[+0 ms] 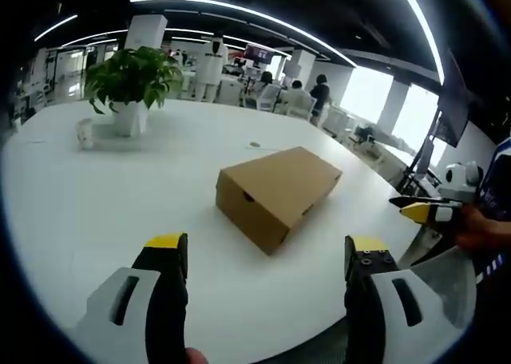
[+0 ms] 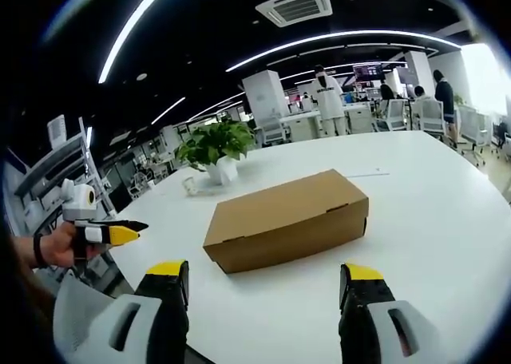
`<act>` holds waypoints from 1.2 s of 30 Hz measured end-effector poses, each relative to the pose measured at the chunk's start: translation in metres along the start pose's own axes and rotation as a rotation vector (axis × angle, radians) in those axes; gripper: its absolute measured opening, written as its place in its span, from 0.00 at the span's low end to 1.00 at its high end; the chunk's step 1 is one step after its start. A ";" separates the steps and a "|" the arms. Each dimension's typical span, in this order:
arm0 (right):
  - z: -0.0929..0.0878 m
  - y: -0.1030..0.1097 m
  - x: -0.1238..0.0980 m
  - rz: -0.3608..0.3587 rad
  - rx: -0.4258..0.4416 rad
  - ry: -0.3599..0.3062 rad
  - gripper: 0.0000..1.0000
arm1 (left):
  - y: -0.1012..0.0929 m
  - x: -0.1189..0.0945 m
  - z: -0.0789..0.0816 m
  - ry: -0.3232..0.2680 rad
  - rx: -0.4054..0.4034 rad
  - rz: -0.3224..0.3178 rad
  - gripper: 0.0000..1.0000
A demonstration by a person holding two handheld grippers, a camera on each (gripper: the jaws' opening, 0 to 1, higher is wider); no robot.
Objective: Operate the shoe box by opening the lid, removing the specified soft item, and placing it in the target area until the item is outside and the box remains undamaged.
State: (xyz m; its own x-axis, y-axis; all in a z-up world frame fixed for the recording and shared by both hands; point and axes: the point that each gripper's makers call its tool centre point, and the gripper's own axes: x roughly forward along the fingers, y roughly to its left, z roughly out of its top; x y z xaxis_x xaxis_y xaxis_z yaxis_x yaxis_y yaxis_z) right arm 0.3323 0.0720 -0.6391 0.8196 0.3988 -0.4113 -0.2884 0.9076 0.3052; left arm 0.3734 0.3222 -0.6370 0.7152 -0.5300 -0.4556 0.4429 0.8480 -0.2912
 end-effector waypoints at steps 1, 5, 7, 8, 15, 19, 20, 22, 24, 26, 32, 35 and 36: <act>0.000 0.000 0.000 0.000 0.000 0.000 0.76 | 0.000 0.000 0.000 0.000 0.000 0.000 0.80; 0.000 0.000 0.000 -0.001 0.004 -0.003 0.76 | 0.000 0.000 0.001 -0.001 -0.001 0.000 0.80; 0.000 -0.001 0.000 -0.001 0.005 -0.003 0.76 | 0.000 0.000 0.001 -0.002 -0.002 -0.001 0.80; 0.000 -0.001 0.000 -0.001 0.005 -0.002 0.76 | 0.000 0.000 0.001 -0.003 -0.002 -0.001 0.80; -0.001 -0.002 0.000 -0.003 0.012 -0.002 0.76 | -0.002 0.002 0.000 0.001 -0.004 -0.005 0.80; -0.001 -0.004 0.000 -0.004 0.011 0.001 0.76 | -0.003 0.003 -0.001 0.006 -0.005 -0.007 0.80; -0.001 -0.005 0.000 -0.004 0.012 0.002 0.76 | -0.003 0.003 -0.002 0.007 -0.006 -0.008 0.80; -0.001 -0.006 0.000 -0.005 0.015 0.002 0.76 | -0.004 0.004 -0.003 0.009 -0.008 -0.008 0.79; -0.001 -0.007 0.001 -0.005 0.018 0.002 0.76 | -0.005 0.005 -0.003 0.010 -0.011 -0.012 0.80; -0.001 -0.008 0.001 -0.005 0.019 0.004 0.75 | -0.007 0.006 -0.003 0.006 -0.022 -0.021 0.80; -0.002 -0.010 0.006 -0.001 0.032 0.006 0.75 | -0.011 0.014 -0.002 0.014 -0.017 -0.024 0.80; -0.001 -0.013 0.009 0.002 0.034 0.007 0.75 | -0.015 0.017 -0.001 0.018 -0.013 -0.029 0.80; 0.000 -0.014 0.009 0.002 0.035 0.007 0.75 | -0.016 0.018 -0.001 0.018 -0.012 -0.032 0.80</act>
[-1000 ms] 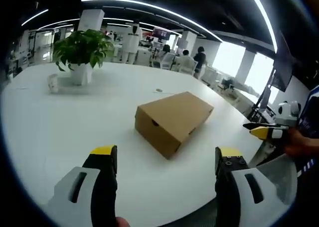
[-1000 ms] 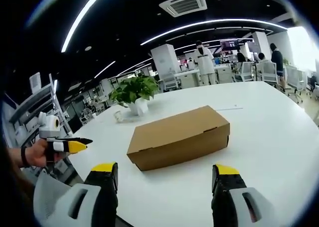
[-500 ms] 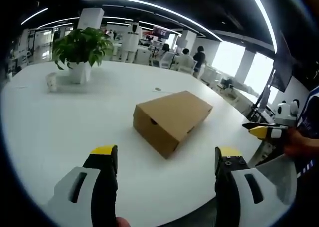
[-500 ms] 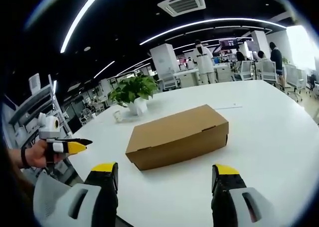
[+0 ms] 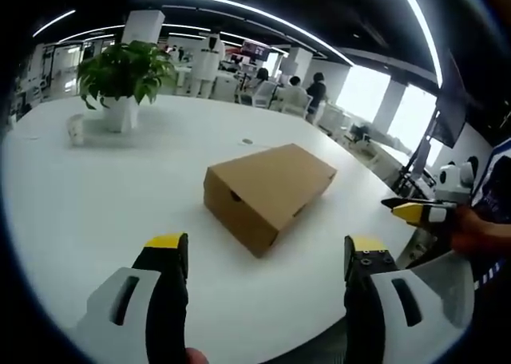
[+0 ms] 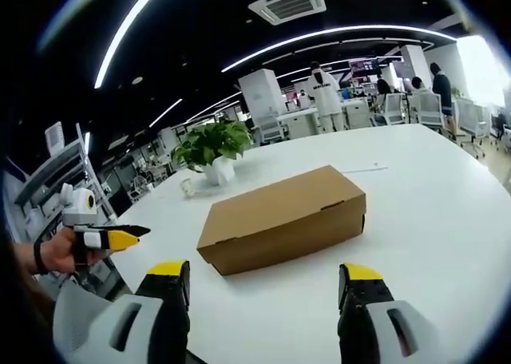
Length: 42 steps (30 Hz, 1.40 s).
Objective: Operate the shoe box by opening the lid, removing the specified soft item, and placing it in the target area until the item is outside and the box remains undamaged.
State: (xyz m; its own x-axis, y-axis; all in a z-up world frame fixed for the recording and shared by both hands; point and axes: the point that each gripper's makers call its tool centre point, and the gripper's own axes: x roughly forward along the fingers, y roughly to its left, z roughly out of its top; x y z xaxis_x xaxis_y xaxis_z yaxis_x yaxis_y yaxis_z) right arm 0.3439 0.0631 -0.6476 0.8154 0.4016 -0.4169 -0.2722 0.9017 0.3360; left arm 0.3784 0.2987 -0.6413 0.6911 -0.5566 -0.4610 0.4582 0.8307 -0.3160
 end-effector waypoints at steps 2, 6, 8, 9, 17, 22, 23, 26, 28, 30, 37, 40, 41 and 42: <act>0.001 -0.002 0.001 -0.002 0.006 0.000 0.74 | -0.002 0.003 0.000 0.005 0.005 -0.005 0.80; 0.001 -0.006 0.004 -0.002 0.020 0.001 0.74 | -0.005 0.006 -0.002 0.012 0.006 -0.011 0.80; 0.001 -0.007 0.005 -0.002 0.022 0.003 0.73 | -0.005 0.008 -0.003 0.013 0.001 -0.012 0.79; 0.001 -0.008 0.005 -0.002 0.024 0.005 0.73 | -0.006 0.010 -0.004 0.015 -0.001 -0.012 0.79; 0.005 -0.019 0.015 -0.001 0.036 0.009 0.73 | -0.011 0.023 -0.005 0.029 -0.002 -0.027 0.78; 0.013 -0.032 0.021 -0.012 0.064 -0.005 0.73 | -0.013 0.031 -0.001 0.029 -0.007 -0.036 0.78; 0.014 -0.036 0.023 -0.013 0.066 -0.004 0.73 | -0.014 0.033 0.000 0.030 -0.007 -0.037 0.78; 0.017 -0.046 0.027 -0.022 0.066 0.000 0.72 | -0.014 0.040 0.002 0.032 -0.011 -0.042 0.77; 0.021 -0.054 0.030 -0.028 0.081 -0.007 0.72 | -0.015 0.043 0.004 0.028 -0.020 -0.046 0.77; 0.024 -0.061 0.033 -0.028 0.093 -0.007 0.72 | -0.016 0.046 0.005 0.019 -0.041 -0.054 0.76; 0.033 -0.080 0.047 -0.029 0.110 -0.003 0.72 | -0.013 0.061 -0.001 0.045 -0.041 -0.042 0.76; 0.036 -0.088 0.054 -0.030 0.113 -0.001 0.72 | -0.011 0.066 -0.002 0.054 -0.039 -0.035 0.76; 0.038 -0.092 0.057 -0.034 0.115 -0.001 0.72 | -0.010 0.069 -0.003 0.059 -0.039 -0.030 0.76; 0.039 -0.094 0.058 -0.034 0.119 -0.001 0.72 | -0.009 0.071 -0.002 0.059 -0.041 -0.028 0.76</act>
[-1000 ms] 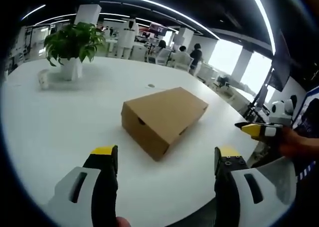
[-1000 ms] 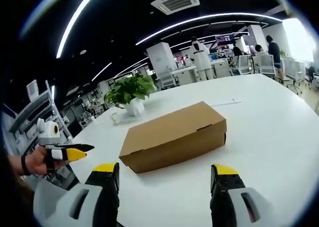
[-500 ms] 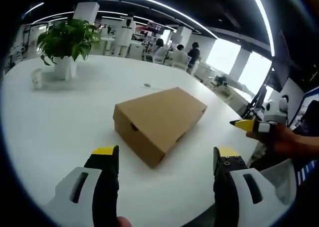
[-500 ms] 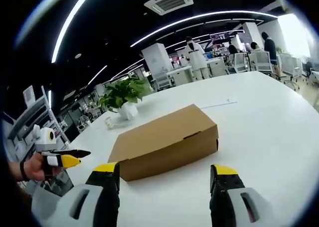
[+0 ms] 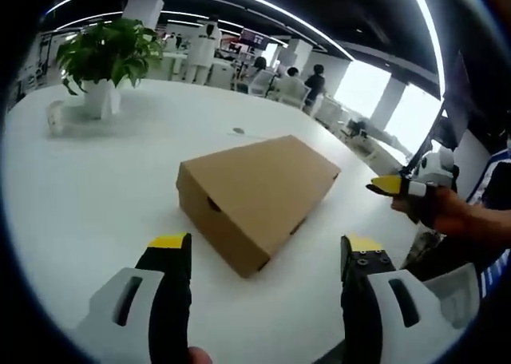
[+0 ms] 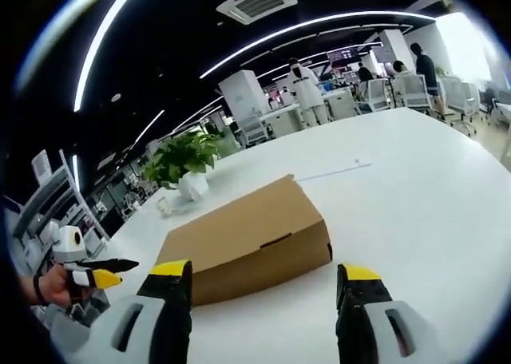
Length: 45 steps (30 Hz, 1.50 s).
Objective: Operate the shoe box by opening the lid, removing the specified soft item, and placing it in the target area until the item is outside and the box remains undamaged.
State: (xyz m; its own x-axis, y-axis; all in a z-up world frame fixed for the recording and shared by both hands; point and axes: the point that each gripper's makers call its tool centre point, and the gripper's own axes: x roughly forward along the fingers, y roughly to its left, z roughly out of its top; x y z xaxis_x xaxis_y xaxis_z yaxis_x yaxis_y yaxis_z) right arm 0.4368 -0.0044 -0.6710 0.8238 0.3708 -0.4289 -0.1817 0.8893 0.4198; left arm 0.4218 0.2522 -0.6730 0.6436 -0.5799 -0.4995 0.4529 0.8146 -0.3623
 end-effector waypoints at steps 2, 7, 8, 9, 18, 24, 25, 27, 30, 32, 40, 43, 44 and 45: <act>0.002 -0.005 0.005 -0.002 0.004 0.005 0.72 | 0.003 0.004 0.001 0.001 -0.006 0.007 0.76; 0.006 -0.016 0.019 -0.003 0.019 0.018 0.72 | 0.006 0.014 0.000 0.013 -0.009 0.014 0.76; 0.006 -0.018 0.024 0.000 0.024 0.023 0.72 | 0.007 0.017 0.000 0.016 -0.009 0.014 0.76; 0.006 -0.019 0.028 0.000 0.027 0.028 0.72 | 0.008 0.018 -0.001 0.019 -0.010 0.015 0.76; 0.014 -0.029 0.059 0.007 0.079 0.045 0.72 | 0.011 0.037 -0.006 0.060 -0.004 0.021 0.77; 0.021 -0.039 0.073 0.008 0.098 0.043 0.71 | 0.016 0.048 -0.008 0.079 -0.021 0.027 0.77; 0.022 -0.040 0.075 0.008 0.106 0.042 0.71 | 0.016 0.050 -0.008 0.080 -0.022 0.026 0.77; 0.024 -0.042 0.078 0.013 0.142 0.034 0.71 | 0.015 0.053 -0.008 0.087 -0.026 0.025 0.77; 0.025 -0.043 0.084 0.016 0.142 0.043 0.70 | 0.015 0.056 -0.008 0.091 -0.033 0.024 0.77; 0.027 -0.043 0.087 0.020 0.142 0.046 0.70 | 0.015 0.059 -0.009 0.100 -0.038 0.022 0.76; 0.029 -0.042 0.097 0.024 0.171 0.049 0.69 | 0.012 0.072 -0.015 0.129 -0.064 0.021 0.75; 0.025 -0.041 0.099 0.024 0.175 0.061 0.68 | 0.013 0.075 -0.018 0.137 -0.091 0.027 0.75; 0.024 -0.041 0.100 0.023 0.178 0.064 0.68 | 0.011 0.076 -0.019 0.137 -0.111 0.024 0.75; 0.024 -0.043 0.102 0.021 0.175 0.069 0.68 | 0.011 0.077 -0.019 0.137 -0.113 0.025 0.75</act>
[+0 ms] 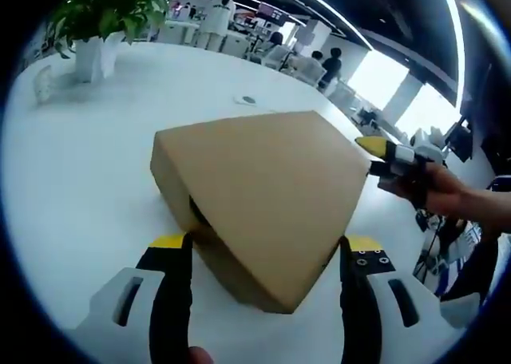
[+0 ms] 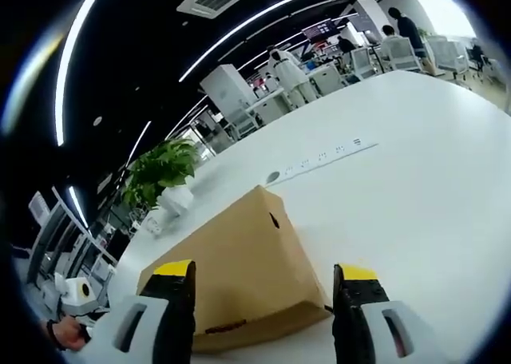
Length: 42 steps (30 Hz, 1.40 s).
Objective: Operate the shoe box by opening the lid, removing the specified soft item, and placing it in the target area until the item is outside and the box remains undamaged.
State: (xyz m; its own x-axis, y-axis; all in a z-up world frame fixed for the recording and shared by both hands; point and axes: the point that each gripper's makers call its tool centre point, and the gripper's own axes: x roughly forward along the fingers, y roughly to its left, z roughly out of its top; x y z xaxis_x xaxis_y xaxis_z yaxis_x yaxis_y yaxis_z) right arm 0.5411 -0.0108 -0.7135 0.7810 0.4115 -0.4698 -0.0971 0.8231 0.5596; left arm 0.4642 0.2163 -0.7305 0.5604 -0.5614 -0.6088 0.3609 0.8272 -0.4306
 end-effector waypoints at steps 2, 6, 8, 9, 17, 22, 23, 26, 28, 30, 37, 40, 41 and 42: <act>-0.001 0.002 0.000 0.001 -0.010 0.006 0.68 | -0.002 0.001 0.000 0.007 0.004 0.005 0.76; -0.003 0.004 0.003 0.006 -0.047 0.024 0.64 | -0.001 0.001 0.000 0.017 0.001 0.006 0.76; -0.006 0.003 0.004 0.001 -0.051 0.031 0.62 | -0.001 0.001 0.000 0.021 0.000 0.007 0.76; -0.007 0.003 0.004 0.001 -0.052 0.033 0.61 | -0.001 0.001 -0.001 0.025 0.000 0.008 0.76; -0.015 0.003 0.007 -0.014 -0.141 0.069 0.59 | -0.001 0.000 -0.001 0.041 -0.006 0.009 0.75; -0.014 0.004 0.006 -0.020 -0.163 0.015 0.59 | -0.002 0.001 -0.001 0.052 -0.001 0.013 0.75; -0.014 0.004 0.006 -0.021 -0.164 0.013 0.59 | -0.002 0.001 -0.001 0.053 -0.001 0.012 0.75; -0.014 0.004 0.007 -0.017 -0.173 0.017 0.59 | -0.001 0.000 -0.001 0.058 0.000 0.012 0.75; -0.016 0.008 0.005 -0.006 -0.183 0.026 0.58 | 0.000 -0.001 -0.001 0.066 0.001 0.013 0.75; -0.018 0.008 0.006 0.000 -0.189 0.031 0.58 | 0.002 -0.002 -0.001 0.070 0.004 0.013 0.75; -0.028 0.021 0.006 0.010 -0.192 0.039 0.57 | 0.012 -0.011 -0.003 0.065 0.001 0.020 0.75; -0.033 0.028 0.006 0.021 -0.197 0.046 0.57 | 0.018 -0.018 -0.005 0.060 0.000 0.023 0.74; -0.035 0.031 0.008 0.027 -0.201 0.052 0.57 | 0.020 -0.020 -0.005 0.057 -0.001 0.024 0.74; -0.036 0.034 0.008 0.033 -0.203 0.057 0.57 | 0.021 -0.022 -0.006 0.056 -0.001 0.025 0.74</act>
State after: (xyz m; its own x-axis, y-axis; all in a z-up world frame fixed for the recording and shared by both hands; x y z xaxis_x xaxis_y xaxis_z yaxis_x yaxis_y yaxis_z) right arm 0.5219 0.0344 -0.7234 0.7397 0.4566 -0.4943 -0.2492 0.8682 0.4290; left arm 0.4554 0.2460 -0.7304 0.5268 -0.5407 -0.6558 0.3462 0.8412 -0.4155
